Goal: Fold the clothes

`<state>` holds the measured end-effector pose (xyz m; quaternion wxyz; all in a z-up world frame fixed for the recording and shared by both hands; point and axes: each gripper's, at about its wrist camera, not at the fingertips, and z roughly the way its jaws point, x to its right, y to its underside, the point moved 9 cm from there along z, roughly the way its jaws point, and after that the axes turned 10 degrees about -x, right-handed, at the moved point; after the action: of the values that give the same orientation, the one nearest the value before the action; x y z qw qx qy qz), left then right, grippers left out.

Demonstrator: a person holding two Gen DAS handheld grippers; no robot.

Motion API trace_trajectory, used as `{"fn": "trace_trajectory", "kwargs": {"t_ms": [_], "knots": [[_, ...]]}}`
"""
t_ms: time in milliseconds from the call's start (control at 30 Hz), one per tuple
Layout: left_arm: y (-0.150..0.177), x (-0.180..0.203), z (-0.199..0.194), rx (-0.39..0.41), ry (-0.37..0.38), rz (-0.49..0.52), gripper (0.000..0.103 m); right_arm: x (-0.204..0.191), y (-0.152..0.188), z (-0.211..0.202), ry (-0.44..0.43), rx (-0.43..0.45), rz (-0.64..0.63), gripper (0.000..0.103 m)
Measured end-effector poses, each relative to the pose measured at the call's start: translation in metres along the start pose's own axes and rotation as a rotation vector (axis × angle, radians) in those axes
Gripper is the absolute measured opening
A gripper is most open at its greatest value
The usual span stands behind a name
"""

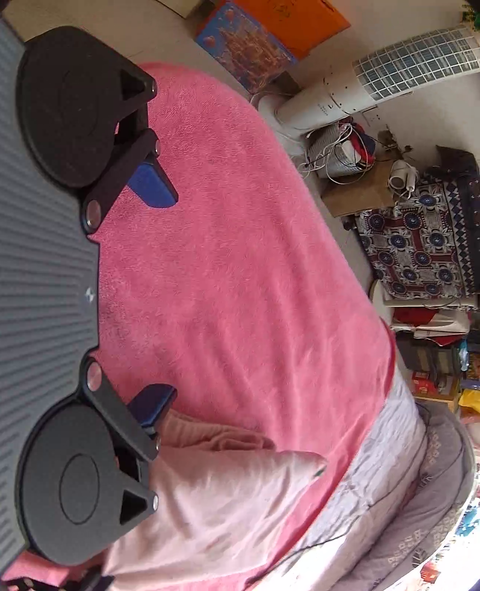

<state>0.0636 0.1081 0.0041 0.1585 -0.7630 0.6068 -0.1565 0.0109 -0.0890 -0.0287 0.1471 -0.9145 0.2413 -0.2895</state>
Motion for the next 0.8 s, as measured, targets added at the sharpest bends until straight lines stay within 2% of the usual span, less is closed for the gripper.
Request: {"fn": "trace_trajectory", "kwargs": {"t_ms": [67,167,200,267,333,400,467,567,633,700,800], "knots": [[-0.007,0.007,-0.01,0.04,0.045,0.012,0.102,0.0,0.0,0.001,-0.017,-0.009,0.023,0.007],[-0.014,0.051,-0.012,0.077,0.125,0.166,0.103,-0.001,0.0,0.002,-0.046,-0.028,0.047,0.007],[-0.014,0.067,-0.007,0.079,0.127,0.23,0.103,-0.003,0.002,0.001,-0.051,-0.033,0.044,0.007],[-0.009,0.084,0.011,0.062,0.064,0.322,0.103,-0.003,0.007,0.001,-0.075,-0.057,0.049,0.007],[0.001,0.083,0.029,0.016,0.0,0.367,0.103,-0.006,0.017,0.002,-0.138,-0.108,0.063,0.007],[0.008,0.071,0.03,0.0,0.043,0.327,0.103,-0.007,0.028,0.0,-0.184,-0.139,0.075,0.008],[0.014,0.059,0.027,-0.022,0.05,0.3,0.103,-0.001,0.032,-0.01,-0.221,-0.122,0.103,0.009],[0.023,0.045,0.025,-0.045,0.072,0.27,0.103,0.028,0.023,-0.032,-0.327,-0.039,0.293,0.012],[0.027,0.04,0.026,-0.068,0.079,0.248,0.103,0.053,0.007,-0.04,-0.315,0.041,0.396,0.015],[0.031,0.037,0.028,-0.088,0.074,0.24,0.103,0.073,-0.006,-0.033,-0.263,0.086,0.46,0.033],[0.038,0.039,0.032,-0.111,0.014,0.275,0.103,0.096,-0.02,-0.005,-0.193,0.089,0.53,0.033]]}}
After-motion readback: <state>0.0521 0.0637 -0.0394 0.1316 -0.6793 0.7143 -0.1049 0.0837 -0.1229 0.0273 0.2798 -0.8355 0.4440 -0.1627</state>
